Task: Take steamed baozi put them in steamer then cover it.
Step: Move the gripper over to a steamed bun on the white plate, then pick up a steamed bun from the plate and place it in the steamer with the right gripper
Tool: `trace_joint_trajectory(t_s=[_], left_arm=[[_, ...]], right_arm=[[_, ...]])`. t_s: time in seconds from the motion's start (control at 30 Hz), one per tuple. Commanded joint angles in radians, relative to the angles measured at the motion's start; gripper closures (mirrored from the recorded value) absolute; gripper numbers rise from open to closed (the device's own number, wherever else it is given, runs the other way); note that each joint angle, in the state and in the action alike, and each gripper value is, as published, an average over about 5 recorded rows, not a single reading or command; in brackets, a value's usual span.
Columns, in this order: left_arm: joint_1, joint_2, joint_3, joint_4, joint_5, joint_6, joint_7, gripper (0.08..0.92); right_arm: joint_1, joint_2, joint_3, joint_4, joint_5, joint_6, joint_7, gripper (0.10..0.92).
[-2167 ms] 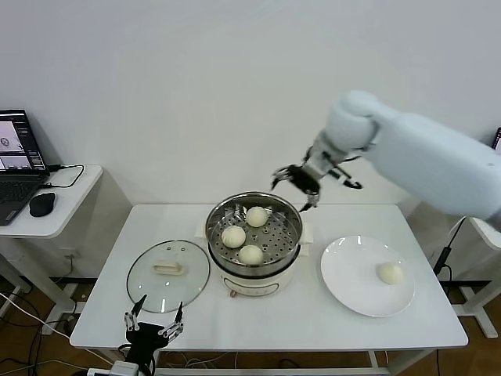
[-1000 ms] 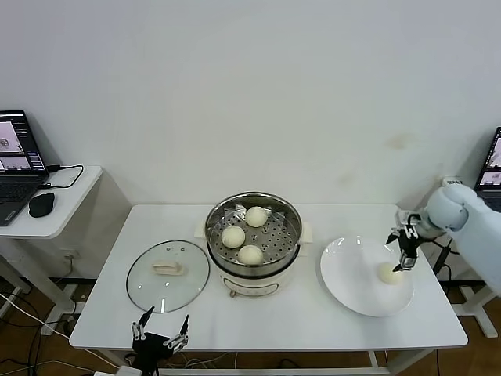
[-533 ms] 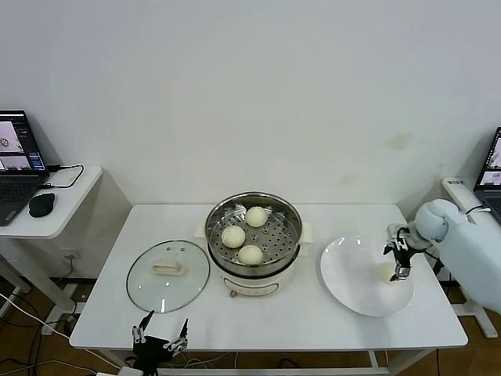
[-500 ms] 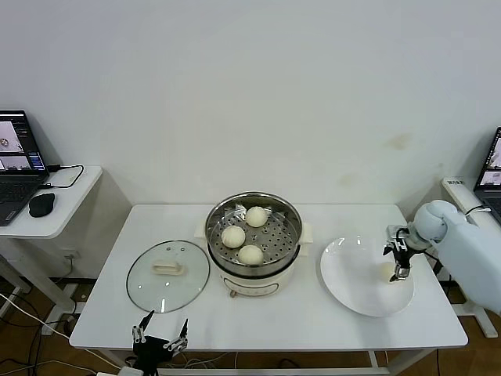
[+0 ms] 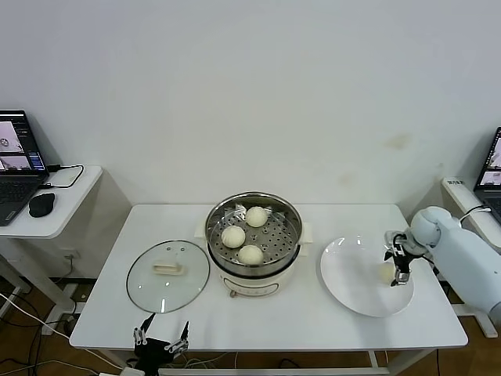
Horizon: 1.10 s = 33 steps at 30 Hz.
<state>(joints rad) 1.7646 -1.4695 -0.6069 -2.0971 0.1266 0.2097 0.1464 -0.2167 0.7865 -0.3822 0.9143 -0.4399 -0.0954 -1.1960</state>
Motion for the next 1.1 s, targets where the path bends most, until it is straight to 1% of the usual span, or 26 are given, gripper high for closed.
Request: trace_joint_trajectory(t_s=[0.03,0.27,0.33,0.5,0.6,0.7,0.8,0.97,1.1], left_arm=[[0.000,0.000,0.001,0.002,0.001,0.000,0.000,0.177],[0.001,-0.006,0.004,0.001,0.017,0.000,-0.001,0.177],[0.002,-0.007,0.005,0.000,0.018,0.000,-0.001,0.177],[0.002,-0.008,0.005,-0.003,0.019,0.000,-0.001,0.177],[0.000,-0.008,0.005,-0.003,0.019,0.000,-0.002,0.177],[-0.002,-0.008,0.008,-0.003,0.019,-0.001,-0.003,0.177],[-0.005,-0.009,0.011,-0.004,0.018,-0.001,-0.004,0.177],[-0.015,-0.009,0.009,-0.005,0.030,-0.003,-0.006,0.177],[-0.018,-0.008,0.002,-0.011,0.031,-0.004,-0.008,0.177]], right_arm=[[-0.002,0.011,0.003,-0.021,-0.013,0.006,0.009,0.202],[0.002,0.010,0.001,-0.018,-0.011,0.004,0.005,0.207],[0.004,0.011,0.001,-0.019,-0.009,0.003,0.004,0.232],[0.012,0.000,-0.005,-0.004,0.000,-0.005,-0.002,0.354],[0.019,-0.017,-0.013,0.019,0.014,-0.022,-0.008,0.389],[0.037,-0.041,-0.028,0.054,0.042,-0.044,-0.018,0.396],[0.083,-0.071,-0.069,0.108,0.102,-0.077,-0.030,0.397],[0.235,-0.105,-0.199,0.224,0.231,-0.141,-0.061,0.397],[0.379,-0.089,-0.288,0.296,0.307,-0.186,-0.094,0.397]])
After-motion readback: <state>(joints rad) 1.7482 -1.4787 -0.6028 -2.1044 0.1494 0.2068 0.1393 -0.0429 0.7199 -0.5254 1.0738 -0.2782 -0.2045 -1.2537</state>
